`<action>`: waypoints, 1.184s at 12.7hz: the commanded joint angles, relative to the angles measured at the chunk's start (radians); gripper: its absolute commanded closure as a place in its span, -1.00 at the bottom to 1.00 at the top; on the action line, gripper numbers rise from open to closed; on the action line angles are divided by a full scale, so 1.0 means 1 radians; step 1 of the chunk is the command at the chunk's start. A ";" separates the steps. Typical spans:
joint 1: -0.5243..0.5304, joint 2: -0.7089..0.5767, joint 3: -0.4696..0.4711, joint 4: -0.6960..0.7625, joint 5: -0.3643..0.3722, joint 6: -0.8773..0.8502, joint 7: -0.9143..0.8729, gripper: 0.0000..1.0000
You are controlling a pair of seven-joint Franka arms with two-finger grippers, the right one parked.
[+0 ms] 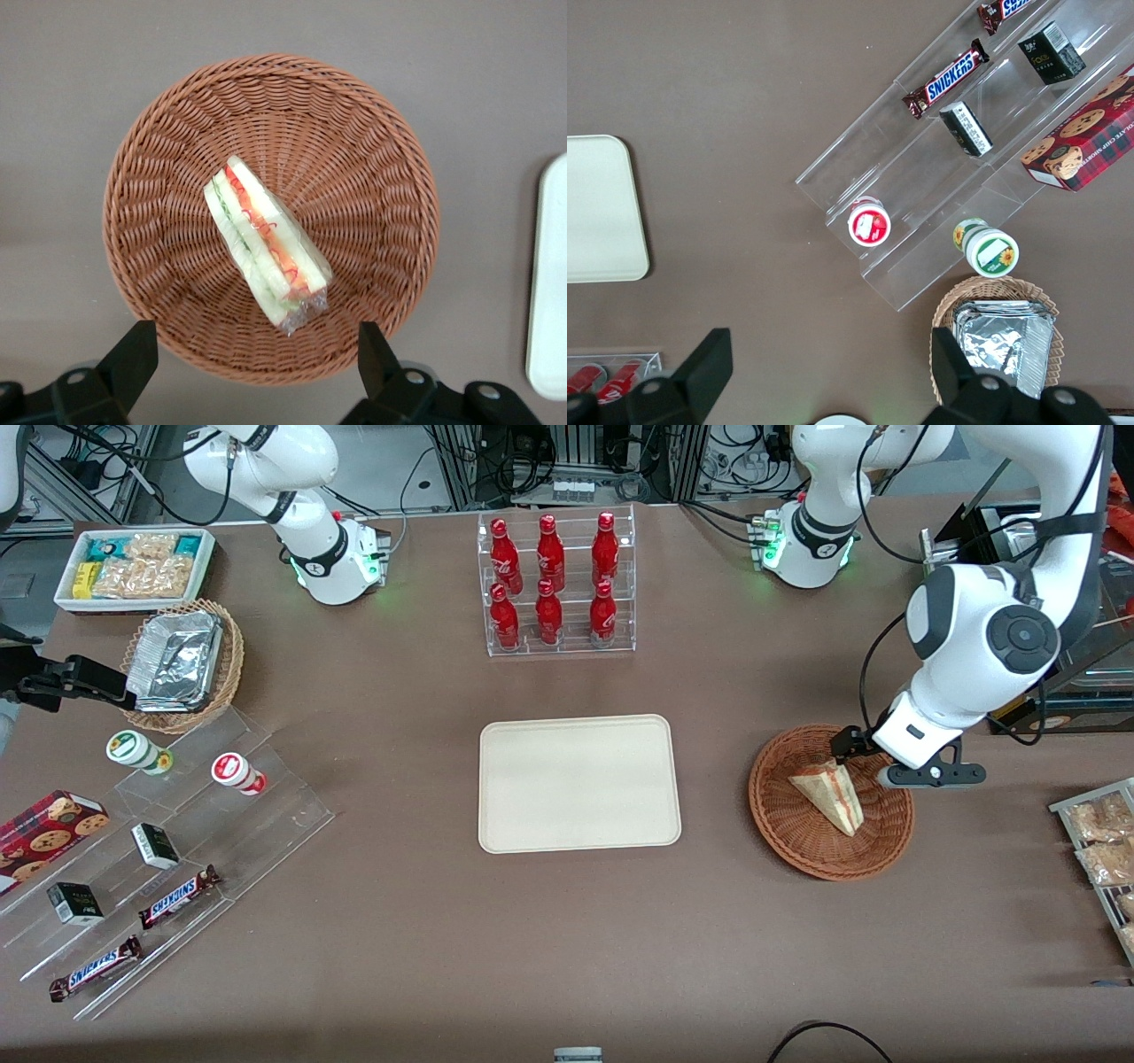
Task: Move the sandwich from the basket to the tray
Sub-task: 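Lower the open left gripper around the sandwich and close it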
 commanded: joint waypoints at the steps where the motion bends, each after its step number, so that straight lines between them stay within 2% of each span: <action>1: -0.009 -0.009 0.003 -0.030 0.005 0.047 -0.153 -1.00; 7: -0.010 0.025 -0.011 -0.052 0.006 0.153 -0.548 -1.00; 12: -0.010 0.080 -0.012 -0.050 0.006 0.176 -0.837 -1.00; 15: -0.010 0.115 -0.017 -0.053 0.006 0.194 -0.870 -1.00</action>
